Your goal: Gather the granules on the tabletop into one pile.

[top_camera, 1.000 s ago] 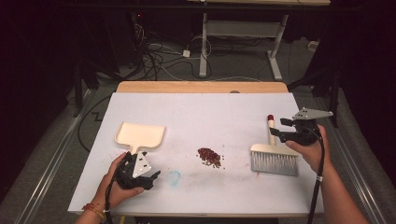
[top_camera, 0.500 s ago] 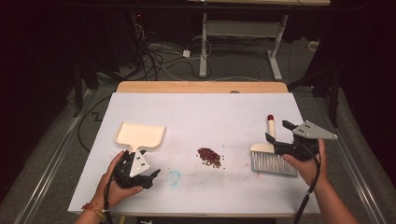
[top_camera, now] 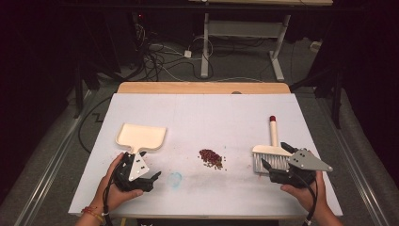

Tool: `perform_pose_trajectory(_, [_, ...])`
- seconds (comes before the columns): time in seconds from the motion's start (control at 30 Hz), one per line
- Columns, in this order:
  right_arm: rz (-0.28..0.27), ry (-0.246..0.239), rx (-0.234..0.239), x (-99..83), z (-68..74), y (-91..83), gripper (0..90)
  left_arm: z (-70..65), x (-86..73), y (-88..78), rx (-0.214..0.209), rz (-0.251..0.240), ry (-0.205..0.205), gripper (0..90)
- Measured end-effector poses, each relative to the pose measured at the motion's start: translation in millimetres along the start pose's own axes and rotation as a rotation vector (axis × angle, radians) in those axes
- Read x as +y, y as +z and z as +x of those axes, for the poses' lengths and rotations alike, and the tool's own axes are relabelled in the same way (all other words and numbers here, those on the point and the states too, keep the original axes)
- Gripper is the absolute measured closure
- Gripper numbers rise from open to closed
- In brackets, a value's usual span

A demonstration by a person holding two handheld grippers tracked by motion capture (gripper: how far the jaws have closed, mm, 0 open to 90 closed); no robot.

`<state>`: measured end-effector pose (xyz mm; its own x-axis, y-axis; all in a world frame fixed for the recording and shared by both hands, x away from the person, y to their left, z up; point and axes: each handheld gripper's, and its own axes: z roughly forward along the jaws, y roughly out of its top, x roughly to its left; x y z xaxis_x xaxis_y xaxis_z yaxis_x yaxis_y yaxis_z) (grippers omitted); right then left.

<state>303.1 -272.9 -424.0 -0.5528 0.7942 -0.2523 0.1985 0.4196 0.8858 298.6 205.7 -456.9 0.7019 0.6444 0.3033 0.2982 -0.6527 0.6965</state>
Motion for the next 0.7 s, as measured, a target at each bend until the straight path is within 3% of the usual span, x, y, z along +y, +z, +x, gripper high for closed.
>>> perform_pose_trajectory(0.23, [0.015,-0.057,-0.007,0.9,8.3,3.5,17.0,2.2,0.5,0.2,0.004,-0.007,-0.004,16.4])
perform_pose_trajectory(0.7, [-0.009,-0.039,-0.006,0.2,2.3,-0.9,19.6,2.0,4.1,5.7,0.002,0.007,-0.005,16.4])
